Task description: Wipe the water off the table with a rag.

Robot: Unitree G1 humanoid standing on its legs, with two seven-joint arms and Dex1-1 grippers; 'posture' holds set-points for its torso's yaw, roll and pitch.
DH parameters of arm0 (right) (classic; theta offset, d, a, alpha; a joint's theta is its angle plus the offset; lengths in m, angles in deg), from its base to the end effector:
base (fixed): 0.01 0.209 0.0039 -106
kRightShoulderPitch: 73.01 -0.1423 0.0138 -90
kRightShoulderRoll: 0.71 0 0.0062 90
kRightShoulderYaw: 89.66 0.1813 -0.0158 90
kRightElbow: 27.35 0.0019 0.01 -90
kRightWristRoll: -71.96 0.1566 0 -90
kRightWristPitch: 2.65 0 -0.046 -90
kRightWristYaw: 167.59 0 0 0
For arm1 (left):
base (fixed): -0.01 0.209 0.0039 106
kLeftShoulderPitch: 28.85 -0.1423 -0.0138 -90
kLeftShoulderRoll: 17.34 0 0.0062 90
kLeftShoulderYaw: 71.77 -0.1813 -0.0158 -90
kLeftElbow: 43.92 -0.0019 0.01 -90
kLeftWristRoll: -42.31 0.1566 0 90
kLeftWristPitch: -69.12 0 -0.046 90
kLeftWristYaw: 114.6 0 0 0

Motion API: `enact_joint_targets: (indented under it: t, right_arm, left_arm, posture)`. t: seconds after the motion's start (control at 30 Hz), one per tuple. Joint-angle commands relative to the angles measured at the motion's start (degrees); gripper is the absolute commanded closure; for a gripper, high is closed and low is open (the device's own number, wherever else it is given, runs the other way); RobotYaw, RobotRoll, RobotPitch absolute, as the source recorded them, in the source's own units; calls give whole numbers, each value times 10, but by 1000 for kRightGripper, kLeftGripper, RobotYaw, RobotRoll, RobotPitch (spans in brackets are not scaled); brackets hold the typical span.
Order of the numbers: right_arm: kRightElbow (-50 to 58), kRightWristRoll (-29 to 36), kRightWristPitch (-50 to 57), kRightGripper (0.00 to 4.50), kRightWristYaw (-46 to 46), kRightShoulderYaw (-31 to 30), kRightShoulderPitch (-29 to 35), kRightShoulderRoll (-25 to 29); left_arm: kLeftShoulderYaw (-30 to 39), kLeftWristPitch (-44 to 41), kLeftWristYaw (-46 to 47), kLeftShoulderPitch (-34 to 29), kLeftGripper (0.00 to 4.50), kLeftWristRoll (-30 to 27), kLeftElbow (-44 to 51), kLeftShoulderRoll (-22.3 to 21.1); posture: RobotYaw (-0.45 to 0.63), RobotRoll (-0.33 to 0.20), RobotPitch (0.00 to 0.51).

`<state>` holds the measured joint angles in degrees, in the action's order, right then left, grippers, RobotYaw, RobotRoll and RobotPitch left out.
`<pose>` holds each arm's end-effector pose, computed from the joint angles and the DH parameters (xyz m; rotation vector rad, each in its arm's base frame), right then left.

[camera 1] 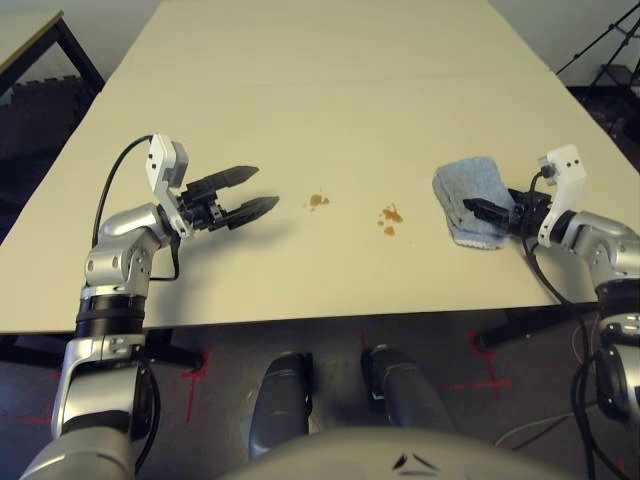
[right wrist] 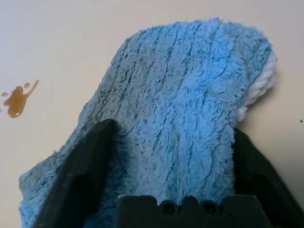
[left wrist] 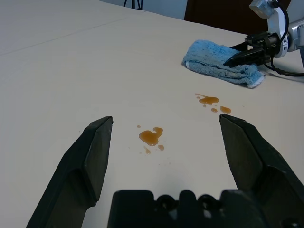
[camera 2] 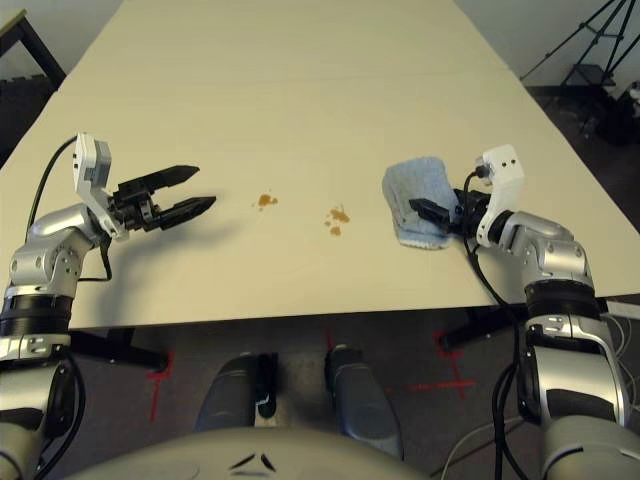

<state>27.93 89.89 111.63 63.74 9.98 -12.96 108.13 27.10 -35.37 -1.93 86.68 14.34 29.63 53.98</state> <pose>0.2959 -0.3128 0.1079 0.0885 0.3813 0.5389 0.2918 0.2846 0.1490 0.0248 0.0000 -0.9992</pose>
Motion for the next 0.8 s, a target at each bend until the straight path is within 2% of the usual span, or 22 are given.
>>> enact_joint_targets:
  t: [0.03, 0.2, 0.27, 0.53, 0.8]
  right_arm:
    - [-8, -12, 8, 1727, -6, -13, 12, -6]
    - [-21, -23, -5, 3597, -34, -7, 1, -3]
    - [-26, -25, -11, 4211, -45, -3, -4, -3]
    - [-3, -15, 18, 4310, -104, 15, -16, -16]
    - [68, -7, 71, 4314, -137, -6, 3, -52]
  left_arm:
    - [-7, 5, -1, 3, 0, 7, -2, 0]
    - [-7, 7, -1, 3, 0, 8, -4, 0]
    - [-7, 8, -1, 3, 0, 9, -5, -1]
    - [-13, -7, -24, -5, 0, 9, -1, -21]
    - [-19, -7, -44, -3, 0, 16, -9, -36]
  posture:
    - [-111, 0, 120]
    - [-109, 0, 117]
    - [-109, 0, 117]
    - [-112, 0, 117]
    - [-114, 0, 121]
